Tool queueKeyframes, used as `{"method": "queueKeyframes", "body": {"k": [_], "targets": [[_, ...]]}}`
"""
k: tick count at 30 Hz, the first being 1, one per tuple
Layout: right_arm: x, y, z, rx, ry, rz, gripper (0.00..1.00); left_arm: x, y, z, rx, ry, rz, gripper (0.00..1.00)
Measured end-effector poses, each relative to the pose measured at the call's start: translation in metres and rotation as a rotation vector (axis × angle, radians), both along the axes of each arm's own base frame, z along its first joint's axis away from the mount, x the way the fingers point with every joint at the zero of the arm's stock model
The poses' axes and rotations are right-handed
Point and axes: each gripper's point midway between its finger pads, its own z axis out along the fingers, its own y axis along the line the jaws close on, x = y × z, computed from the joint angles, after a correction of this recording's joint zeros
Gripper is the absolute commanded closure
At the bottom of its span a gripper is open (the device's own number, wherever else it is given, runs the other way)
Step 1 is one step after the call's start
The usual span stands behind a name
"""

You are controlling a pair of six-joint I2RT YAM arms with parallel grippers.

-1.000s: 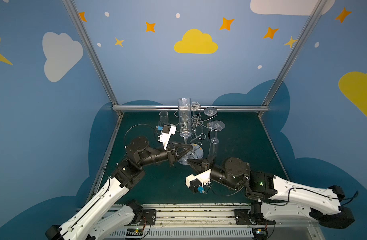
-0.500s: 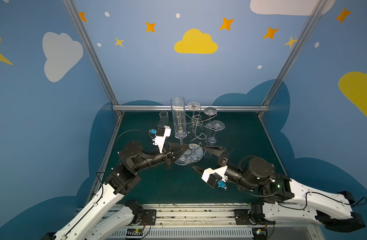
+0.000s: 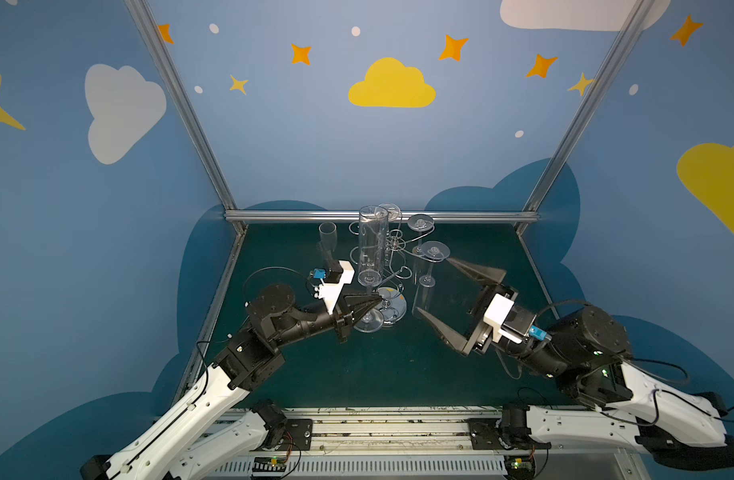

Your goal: Take the wine glass off the wine glass rack

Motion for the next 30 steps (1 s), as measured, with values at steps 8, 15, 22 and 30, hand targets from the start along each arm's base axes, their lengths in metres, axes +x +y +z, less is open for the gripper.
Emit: {"method": "queueKeyframes", "body": {"k": [8, 15, 22, 30], "targets": [[0.022, 0.011, 0.011, 0.082, 0.176, 0.006, 0.14, -0.009, -0.014, -0.001, 0.076, -0.166, 0.019, 0.97], [0.038, 0.008, 0.015, 0.155, 0.316, 0.02, 0.16, -0.003, -0.027, -0.003, 0.131, -0.273, 0.074, 0.97], [0.044, 0.015, 0.011, 0.173, 0.407, 0.063, 0.22, 0.004, -0.037, -0.011, 0.186, -0.329, 0.107, 0.97], [0.055, 0.032, -0.005, 0.15, 0.479, 0.084, 0.39, 0.005, -0.044, -0.016, 0.218, -0.354, 0.122, 0.97]]}}
